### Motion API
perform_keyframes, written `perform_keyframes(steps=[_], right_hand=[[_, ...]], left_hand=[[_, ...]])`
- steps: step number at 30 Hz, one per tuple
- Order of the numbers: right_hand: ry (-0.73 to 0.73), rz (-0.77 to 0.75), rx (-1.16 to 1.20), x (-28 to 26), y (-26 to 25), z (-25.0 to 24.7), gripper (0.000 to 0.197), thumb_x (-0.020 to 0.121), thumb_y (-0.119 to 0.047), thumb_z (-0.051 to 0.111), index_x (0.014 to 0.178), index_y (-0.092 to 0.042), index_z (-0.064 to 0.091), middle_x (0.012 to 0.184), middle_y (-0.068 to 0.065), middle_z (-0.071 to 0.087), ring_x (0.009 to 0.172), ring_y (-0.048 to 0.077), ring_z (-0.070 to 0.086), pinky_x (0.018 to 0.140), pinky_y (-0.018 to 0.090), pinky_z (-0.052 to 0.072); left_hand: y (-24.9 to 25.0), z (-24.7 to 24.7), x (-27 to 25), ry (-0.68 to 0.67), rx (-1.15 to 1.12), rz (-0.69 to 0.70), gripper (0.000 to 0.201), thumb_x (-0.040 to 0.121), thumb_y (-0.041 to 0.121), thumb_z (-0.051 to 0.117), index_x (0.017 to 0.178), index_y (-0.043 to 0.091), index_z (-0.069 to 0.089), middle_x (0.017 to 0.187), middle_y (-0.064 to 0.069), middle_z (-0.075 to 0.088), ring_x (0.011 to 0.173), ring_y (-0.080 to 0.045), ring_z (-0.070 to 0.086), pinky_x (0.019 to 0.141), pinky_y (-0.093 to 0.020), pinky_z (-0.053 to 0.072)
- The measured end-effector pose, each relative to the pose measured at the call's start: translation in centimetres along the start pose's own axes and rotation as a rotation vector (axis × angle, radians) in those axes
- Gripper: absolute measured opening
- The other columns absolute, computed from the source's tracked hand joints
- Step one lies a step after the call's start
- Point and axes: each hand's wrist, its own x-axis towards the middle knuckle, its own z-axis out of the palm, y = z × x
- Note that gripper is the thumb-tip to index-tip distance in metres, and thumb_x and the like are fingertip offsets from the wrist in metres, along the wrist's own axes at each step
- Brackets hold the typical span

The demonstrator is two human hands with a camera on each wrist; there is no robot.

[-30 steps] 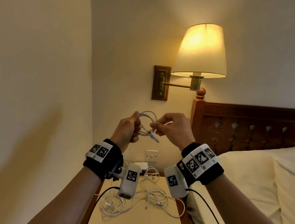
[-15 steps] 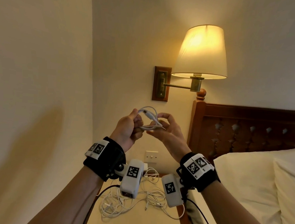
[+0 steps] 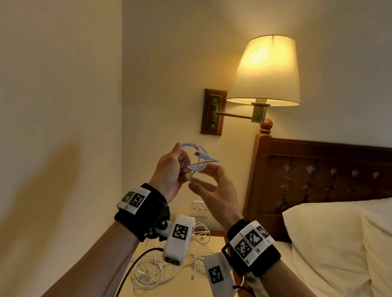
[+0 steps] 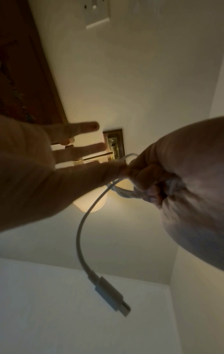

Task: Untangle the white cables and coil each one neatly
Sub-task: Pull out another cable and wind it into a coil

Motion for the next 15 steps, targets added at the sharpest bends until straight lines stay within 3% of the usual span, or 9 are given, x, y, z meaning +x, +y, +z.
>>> perform_keyframes(steps=[3, 5, 8, 11, 15], right_hand=[[0.11, -0.129, -0.171, -0.1, -0.4, 0.0, 0.074, 0.079, -0.021, 0.079, 0.14, -0.029, 0.038, 0.129, -0.015, 0.047, 0.11, 0.005, 0.057, 0.071, 0.012, 0.05], [0.141, -0.251, -0.18, 0.0, -0.6, -0.3, 0.054, 0.082, -0.02, 0.074, 0.129, -0.034, 0.052, 0.125, -0.017, 0.051, 0.106, 0.0, 0.056, 0.072, 0.014, 0.05], [0.132, -0.351, -0.053, 0.2, -1.2, -0.9, 0.021, 0.087, -0.008, 0.066, 0.102, -0.021, 0.07, 0.109, -0.006, 0.067, 0.096, 0.005, 0.063, 0.077, 0.023, 0.053], [0.167, -0.327, 0.111, 0.4, -1.6, -1.6, 0.015, 0.089, -0.01, 0.063, 0.101, -0.014, 0.071, 0.097, 0.004, 0.071, 0.085, 0.016, 0.068, 0.078, 0.027, 0.057], [0.15, -0.189, 0.422, 0.6, -2.1, -2.2, 0.016, 0.087, -0.004, 0.06, 0.1, -0.005, 0.069, 0.088, 0.006, 0.074, 0.089, 0.022, 0.07, 0.084, 0.03, 0.057]], left_hand=[[0.1, -0.3, 0.1, -0.01, 0.044, 0.02, 0.043, 0.104, 0.038, 0.034, 0.066, 0.019, 0.041, 0.055, 0.005, 0.032, 0.046, -0.009, 0.026, 0.047, -0.024, 0.024], [0.0, -0.6, 0.2, -0.01, 0.082, 0.021, 0.045, 0.104, 0.039, 0.033, 0.065, 0.019, 0.041, 0.054, 0.005, 0.032, 0.046, -0.009, 0.027, 0.047, -0.023, 0.025], [-0.2, -1.4, 0.5, 0.009, 0.14, 0.03, 0.044, 0.104, 0.041, 0.031, 0.069, 0.018, 0.045, 0.054, 0.006, 0.035, 0.044, -0.008, 0.028, 0.044, -0.021, 0.028], [-0.2, -1.8, 0.9, 0.034, 0.16, 0.062, 0.033, 0.104, 0.038, 0.035, 0.084, 0.017, 0.051, 0.057, 0.007, 0.037, 0.045, -0.006, 0.031, 0.043, -0.019, 0.031], [0.1, -1.6, 1.3, 0.044, 0.101, 0.062, 0.031, 0.104, 0.036, 0.035, 0.086, 0.016, 0.05, 0.057, 0.007, 0.036, 0.045, -0.006, 0.031, 0.041, -0.018, 0.032]])
